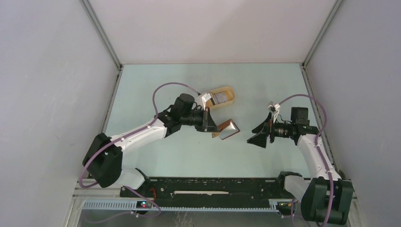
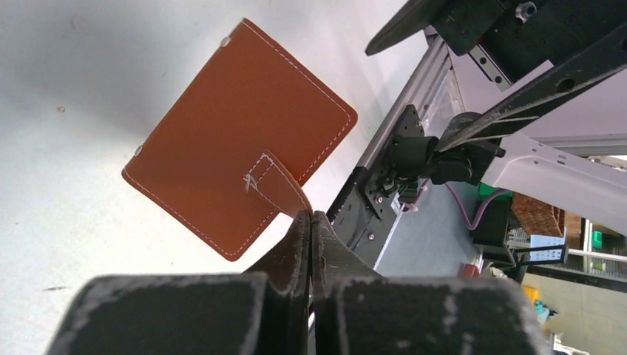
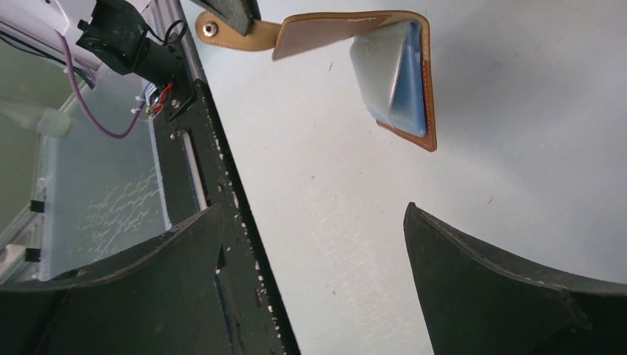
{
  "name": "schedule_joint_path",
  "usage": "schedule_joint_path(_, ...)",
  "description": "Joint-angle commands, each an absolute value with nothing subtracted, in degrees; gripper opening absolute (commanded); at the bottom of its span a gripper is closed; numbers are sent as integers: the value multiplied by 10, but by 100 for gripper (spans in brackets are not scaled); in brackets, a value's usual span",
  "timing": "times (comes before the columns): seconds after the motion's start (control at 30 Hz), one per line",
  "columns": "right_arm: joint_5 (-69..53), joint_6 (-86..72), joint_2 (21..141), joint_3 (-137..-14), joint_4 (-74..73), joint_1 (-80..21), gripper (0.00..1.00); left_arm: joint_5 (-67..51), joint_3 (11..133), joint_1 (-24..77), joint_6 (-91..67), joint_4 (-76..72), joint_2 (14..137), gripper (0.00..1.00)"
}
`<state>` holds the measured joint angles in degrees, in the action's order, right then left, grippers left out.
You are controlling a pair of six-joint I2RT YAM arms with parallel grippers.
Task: Put the credit cards into the card holder
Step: Open the card holder.
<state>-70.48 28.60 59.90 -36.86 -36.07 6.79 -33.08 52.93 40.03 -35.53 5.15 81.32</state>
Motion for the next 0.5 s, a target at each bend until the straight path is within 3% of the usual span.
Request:
schedule_joint_path(0.0, -723, 268, 584, -376, -309, 78, 100, -309, 511, 417, -359, -30, 777, 0)
schedule_joint_path(0.47, -674, 217, 614, -380, -298, 36, 100, -262, 464, 446, -430, -92, 785, 0)
